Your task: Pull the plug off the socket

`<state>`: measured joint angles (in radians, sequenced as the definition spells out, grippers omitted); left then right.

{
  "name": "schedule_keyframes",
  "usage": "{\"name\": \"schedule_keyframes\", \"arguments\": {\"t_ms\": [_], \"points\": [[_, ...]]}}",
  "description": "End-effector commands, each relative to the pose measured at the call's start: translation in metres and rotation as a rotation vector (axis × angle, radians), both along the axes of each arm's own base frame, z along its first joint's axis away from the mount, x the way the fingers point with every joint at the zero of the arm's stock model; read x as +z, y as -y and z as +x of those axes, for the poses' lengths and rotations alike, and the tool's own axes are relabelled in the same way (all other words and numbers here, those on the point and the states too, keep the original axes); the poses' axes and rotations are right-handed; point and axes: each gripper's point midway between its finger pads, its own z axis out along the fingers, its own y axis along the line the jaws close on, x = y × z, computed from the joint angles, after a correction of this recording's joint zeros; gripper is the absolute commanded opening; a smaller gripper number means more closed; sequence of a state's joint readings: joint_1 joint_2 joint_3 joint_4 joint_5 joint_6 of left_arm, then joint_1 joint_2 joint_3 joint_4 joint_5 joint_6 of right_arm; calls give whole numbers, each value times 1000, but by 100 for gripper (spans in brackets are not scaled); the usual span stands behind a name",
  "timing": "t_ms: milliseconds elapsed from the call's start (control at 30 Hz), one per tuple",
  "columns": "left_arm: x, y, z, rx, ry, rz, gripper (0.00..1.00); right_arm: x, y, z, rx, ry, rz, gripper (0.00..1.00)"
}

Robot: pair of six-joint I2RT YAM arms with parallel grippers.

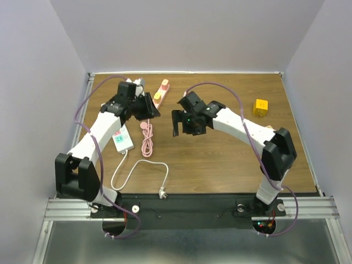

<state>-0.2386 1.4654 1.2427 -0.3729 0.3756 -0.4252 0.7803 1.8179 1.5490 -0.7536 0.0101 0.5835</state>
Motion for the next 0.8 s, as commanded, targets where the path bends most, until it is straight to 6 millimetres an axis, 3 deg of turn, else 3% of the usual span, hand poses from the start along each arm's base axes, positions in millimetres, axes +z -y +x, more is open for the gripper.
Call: {"name": "schedule_keyframes", "arguments": {"t_ms": [0, 33, 67, 133, 167, 200, 267, 300, 433, 633, 767], "points": [[-22, -11, -57, 111, -127, 71, 52, 65, 54, 26, -262, 200, -28, 100], [-25, -6, -66, 139, -147, 58, 56, 75, 71, 28, -351, 206, -10, 100], [-28, -9, -71, 165, -157, 53, 56, 79, 76, 26, -377, 213, -7, 100], [-39, 0, -95, 160, -184, 63, 64, 76, 103, 29, -475, 206, -14, 100], [-43, 4, -102, 179, -206, 53, 73, 81, 117, 31, -513, 215, -7, 100], [-52, 14, -118, 150, -234, 69, 74, 78, 123, 30, -526, 212, -14, 100], [-63, 23, -133, 132, -266, 84, 76, 78, 132, 28, -542, 212, -28, 100], [-67, 28, -139, 144, -293, 78, 86, 79, 135, 27, -549, 215, -31, 100], [-84, 49, -161, 94, -358, 118, 87, 74, 142, 21, -562, 200, -47, 100], [-105, 44, -181, 143, -447, 137, 87, 67, 152, 12, -578, 194, -66, 100], [-100, 42, -193, 185, -463, 103, 87, 62, 157, 5, -587, 186, -70, 100]]}}
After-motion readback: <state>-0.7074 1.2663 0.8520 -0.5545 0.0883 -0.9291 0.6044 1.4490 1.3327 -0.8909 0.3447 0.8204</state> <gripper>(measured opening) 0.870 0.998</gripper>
